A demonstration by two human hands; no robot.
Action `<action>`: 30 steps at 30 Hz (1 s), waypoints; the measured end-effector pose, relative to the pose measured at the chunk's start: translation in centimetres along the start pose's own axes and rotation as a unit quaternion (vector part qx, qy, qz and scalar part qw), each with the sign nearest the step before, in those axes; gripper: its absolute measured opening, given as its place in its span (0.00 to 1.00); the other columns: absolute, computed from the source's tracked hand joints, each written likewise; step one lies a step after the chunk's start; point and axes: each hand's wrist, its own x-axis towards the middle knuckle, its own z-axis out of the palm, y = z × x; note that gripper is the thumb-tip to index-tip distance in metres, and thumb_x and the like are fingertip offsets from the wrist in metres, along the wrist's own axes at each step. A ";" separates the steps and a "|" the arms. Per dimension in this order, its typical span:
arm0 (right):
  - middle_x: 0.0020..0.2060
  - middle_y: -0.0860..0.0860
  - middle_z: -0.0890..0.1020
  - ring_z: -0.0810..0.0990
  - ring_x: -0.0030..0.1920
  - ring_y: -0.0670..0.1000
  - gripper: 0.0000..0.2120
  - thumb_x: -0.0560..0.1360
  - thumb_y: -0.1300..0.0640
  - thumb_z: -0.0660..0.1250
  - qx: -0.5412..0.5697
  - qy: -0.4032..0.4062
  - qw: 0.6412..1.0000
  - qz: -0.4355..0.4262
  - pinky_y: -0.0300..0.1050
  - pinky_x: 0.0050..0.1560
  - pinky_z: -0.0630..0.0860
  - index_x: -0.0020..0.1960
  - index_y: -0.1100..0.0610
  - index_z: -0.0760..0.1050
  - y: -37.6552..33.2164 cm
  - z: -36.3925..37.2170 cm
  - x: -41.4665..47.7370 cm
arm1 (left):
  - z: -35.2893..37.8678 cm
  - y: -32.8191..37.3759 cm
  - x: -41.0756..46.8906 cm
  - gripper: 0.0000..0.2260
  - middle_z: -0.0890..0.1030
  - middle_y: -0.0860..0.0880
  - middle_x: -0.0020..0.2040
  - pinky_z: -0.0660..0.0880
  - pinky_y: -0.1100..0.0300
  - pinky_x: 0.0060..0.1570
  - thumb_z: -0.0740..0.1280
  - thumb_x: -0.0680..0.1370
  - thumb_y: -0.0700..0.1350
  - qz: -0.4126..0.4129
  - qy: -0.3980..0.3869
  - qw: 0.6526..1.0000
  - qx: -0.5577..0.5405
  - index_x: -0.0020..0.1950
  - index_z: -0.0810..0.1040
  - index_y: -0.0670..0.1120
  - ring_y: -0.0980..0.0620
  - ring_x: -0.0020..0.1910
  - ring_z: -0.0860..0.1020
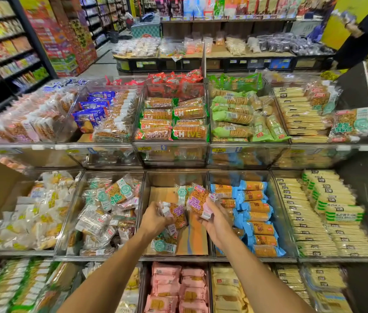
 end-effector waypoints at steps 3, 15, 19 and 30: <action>0.58 0.63 0.83 0.83 0.53 0.61 0.16 0.80 0.56 0.71 -0.033 0.012 0.999 0.002 0.56 0.50 0.82 0.65 0.62 0.78 0.3 -0.1 0.3 | -0.8 -0.2 -0.9 0.22 0.85 0.39 0.55 0.83 0.39 0.55 0.78 0.73 0.35 -0.031 0.001 0.994 -0.109 0.61 0.72 0.42 0.40 0.49 0.87; 0.56 0.56 0.87 0.85 0.59 0.59 0.14 0.80 0.53 0.73 -0.133 -0.058 0.989 0.023 0.59 0.65 0.79 0.64 0.54 0.78 0.5 3.0 -0.4 | -4.3 2.0 -7.0 0.07 0.85 0.37 0.41 0.79 0.58 0.24 0.69 0.79 0.31 -0.031 0.047 0.948 -0.313 0.53 0.79 0.26 0.43 0.31 0.82; 0.67 0.50 0.82 0.80 0.68 0.57 0.52 0.58 0.31 0.83 -0.146 -0.121 0.981 0.029 0.65 0.72 0.72 0.75 0.50 0.72 2.4 3.5 0.2 | -5.8 1.8 -10.0 0.07 0.84 0.37 0.40 0.82 0.57 0.28 0.70 0.78 0.31 -0.025 0.118 0.923 -0.366 0.53 0.78 0.27 0.43 0.30 0.83; 0.63 0.51 0.83 0.82 0.60 0.51 0.34 0.72 0.47 0.80 -0.184 -0.224 0.952 0.101 0.52 0.65 0.75 0.72 0.57 0.72 8.0 11.1 -5.9 | -12.4 -4.1 -19.6 0.22 0.86 0.38 0.49 0.81 0.38 0.56 0.75 0.77 0.36 -0.050 0.273 0.865 -0.418 0.66 0.72 0.29 0.39 0.46 0.82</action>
